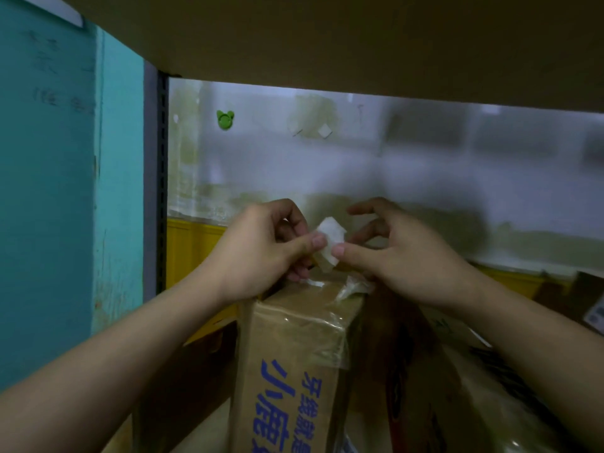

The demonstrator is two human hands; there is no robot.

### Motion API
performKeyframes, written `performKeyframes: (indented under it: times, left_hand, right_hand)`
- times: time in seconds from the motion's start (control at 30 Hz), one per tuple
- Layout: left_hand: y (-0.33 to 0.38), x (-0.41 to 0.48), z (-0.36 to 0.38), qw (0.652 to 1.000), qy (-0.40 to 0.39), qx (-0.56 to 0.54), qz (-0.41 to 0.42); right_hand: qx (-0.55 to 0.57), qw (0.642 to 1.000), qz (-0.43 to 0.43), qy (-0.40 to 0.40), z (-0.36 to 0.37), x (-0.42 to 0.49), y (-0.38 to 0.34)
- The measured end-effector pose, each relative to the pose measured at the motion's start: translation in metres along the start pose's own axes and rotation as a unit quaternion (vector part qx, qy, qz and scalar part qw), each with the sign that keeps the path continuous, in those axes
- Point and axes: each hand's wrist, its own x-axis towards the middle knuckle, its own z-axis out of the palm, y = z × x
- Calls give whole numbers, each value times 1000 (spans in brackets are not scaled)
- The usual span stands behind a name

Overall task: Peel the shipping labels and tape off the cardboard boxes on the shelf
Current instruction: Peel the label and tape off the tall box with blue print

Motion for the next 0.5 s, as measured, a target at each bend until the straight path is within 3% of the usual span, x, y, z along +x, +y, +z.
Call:
performKeyframes:
  times: [0.1,0.23,0.37,0.5]
  left_hand:
    - [-1,-4,-3,1000,-1,20,9]
    - [-7,-2,-18,994,-41,102,21]
    - [-9,7,-29,958,-150,246,13]
    - [-3,16,-25,932,-212,293,13]
  right_hand:
    - [-41,999,-30,3,4,3,-2]
    - [-7,1000,-8,21,7,2,-2]
    - [-35,998,-11,47,8,1,-2]
    - [-109,989,-36,90,13,4,0]
